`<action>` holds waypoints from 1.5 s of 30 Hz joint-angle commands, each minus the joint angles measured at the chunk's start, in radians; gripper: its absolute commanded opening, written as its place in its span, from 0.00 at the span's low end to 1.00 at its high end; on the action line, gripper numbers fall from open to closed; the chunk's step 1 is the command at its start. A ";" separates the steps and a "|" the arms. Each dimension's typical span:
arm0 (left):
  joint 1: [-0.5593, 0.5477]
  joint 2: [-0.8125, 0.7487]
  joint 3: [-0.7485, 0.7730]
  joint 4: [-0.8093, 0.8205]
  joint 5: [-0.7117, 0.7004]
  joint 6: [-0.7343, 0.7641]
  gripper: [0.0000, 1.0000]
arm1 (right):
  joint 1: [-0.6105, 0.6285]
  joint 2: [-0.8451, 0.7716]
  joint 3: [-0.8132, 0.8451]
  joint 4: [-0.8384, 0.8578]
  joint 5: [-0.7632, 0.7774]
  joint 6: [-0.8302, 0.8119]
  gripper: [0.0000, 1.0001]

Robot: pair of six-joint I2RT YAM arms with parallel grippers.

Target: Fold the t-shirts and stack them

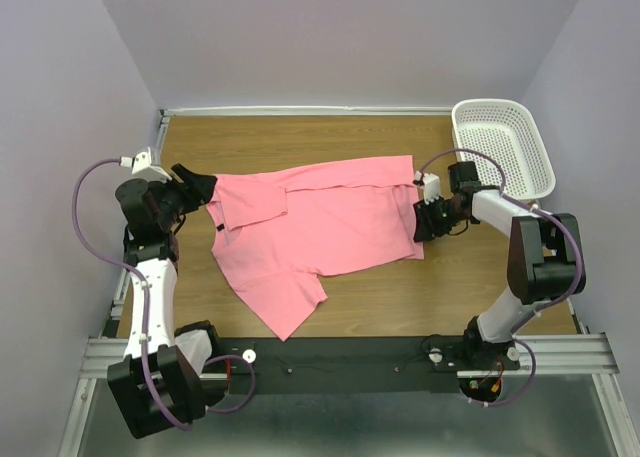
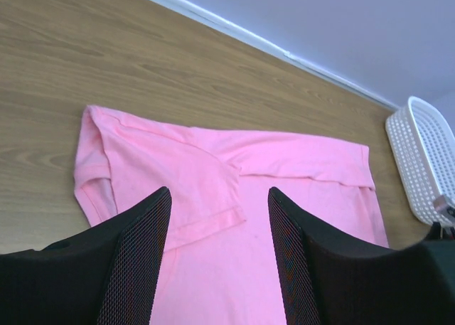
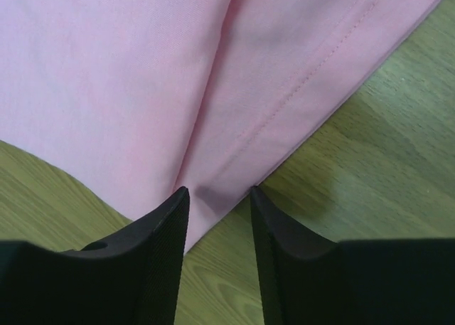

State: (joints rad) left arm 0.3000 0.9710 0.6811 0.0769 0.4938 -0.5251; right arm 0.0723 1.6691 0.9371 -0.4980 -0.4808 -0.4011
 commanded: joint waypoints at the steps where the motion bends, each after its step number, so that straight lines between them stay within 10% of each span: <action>1: 0.002 -0.055 -0.025 0.000 0.112 -0.009 0.65 | 0.001 0.052 -0.011 -0.063 -0.025 0.018 0.40; 11: -0.059 -0.084 0.011 -0.026 0.180 0.025 0.65 | 0.000 -0.025 -0.015 -0.073 0.172 0.022 0.00; 39: -0.555 -0.107 0.340 -0.264 -0.053 0.422 0.65 | -0.065 0.060 0.120 -0.062 0.363 -0.102 0.06; 45: -0.639 -0.166 0.386 -0.239 -0.050 0.592 0.69 | -0.068 -0.002 0.105 -0.070 0.308 -0.143 0.37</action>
State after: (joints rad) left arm -0.2962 0.8433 1.0348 -0.1814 0.4702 -0.0719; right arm 0.0116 1.7111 1.0351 -0.5507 -0.1429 -0.5022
